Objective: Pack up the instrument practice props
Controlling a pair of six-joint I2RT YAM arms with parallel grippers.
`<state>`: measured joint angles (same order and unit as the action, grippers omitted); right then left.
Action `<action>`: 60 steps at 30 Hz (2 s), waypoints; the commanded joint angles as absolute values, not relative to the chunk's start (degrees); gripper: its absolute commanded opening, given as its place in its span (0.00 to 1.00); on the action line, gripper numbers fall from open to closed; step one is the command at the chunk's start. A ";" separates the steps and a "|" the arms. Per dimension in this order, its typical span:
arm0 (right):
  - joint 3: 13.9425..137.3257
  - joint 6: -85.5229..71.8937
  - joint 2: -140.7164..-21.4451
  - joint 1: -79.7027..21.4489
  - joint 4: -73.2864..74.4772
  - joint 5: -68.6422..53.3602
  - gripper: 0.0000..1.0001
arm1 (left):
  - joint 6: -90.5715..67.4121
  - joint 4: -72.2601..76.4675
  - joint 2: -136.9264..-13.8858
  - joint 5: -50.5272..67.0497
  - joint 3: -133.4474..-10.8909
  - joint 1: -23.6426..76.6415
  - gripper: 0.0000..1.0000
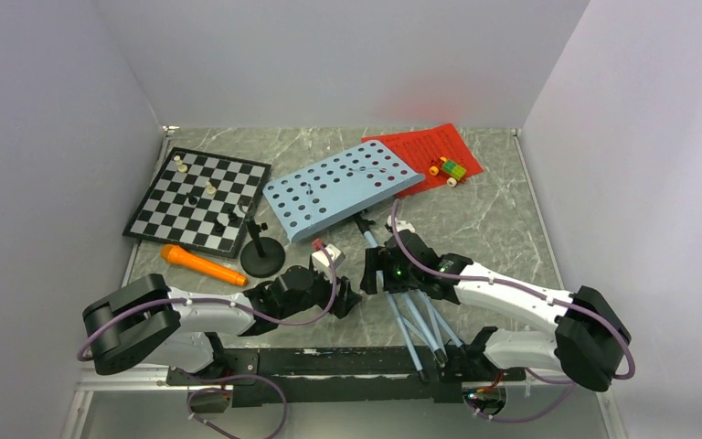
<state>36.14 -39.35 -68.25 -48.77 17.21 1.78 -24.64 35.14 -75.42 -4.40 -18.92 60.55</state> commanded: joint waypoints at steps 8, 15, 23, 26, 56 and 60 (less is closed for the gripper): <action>43.38 -29.50 -69.41 -48.43 23.29 7.64 0.92 | -23.76 36.02 -75.60 -3.47 -21.21 60.47 0.80; 41.54 -25.73 -71.06 -41.48 18.94 -10.64 0.97 | -24.18 38.65 -76.63 -1.32 -20.10 60.48 0.80; 34.65 -31.28 -69.06 -27.82 8.84 -30.77 0.97 | -25.14 41.49 -77.05 -0.53 -18.45 60.48 0.79; 35.13 -31.50 -69.74 -25.29 8.93 -33.10 0.97 | -25.20 42.24 -77.37 -0.53 -18.29 60.47 0.79; 35.17 -28.08 -66.73 -38.14 24.59 -0.52 1.00 | -32.04 30.74 -90.89 4.12 -43.53 51.46 0.86; 35.76 -29.48 -69.33 -40.05 25.16 2.57 1.00 | -32.38 29.55 -95.30 6.66 -46.40 51.34 0.80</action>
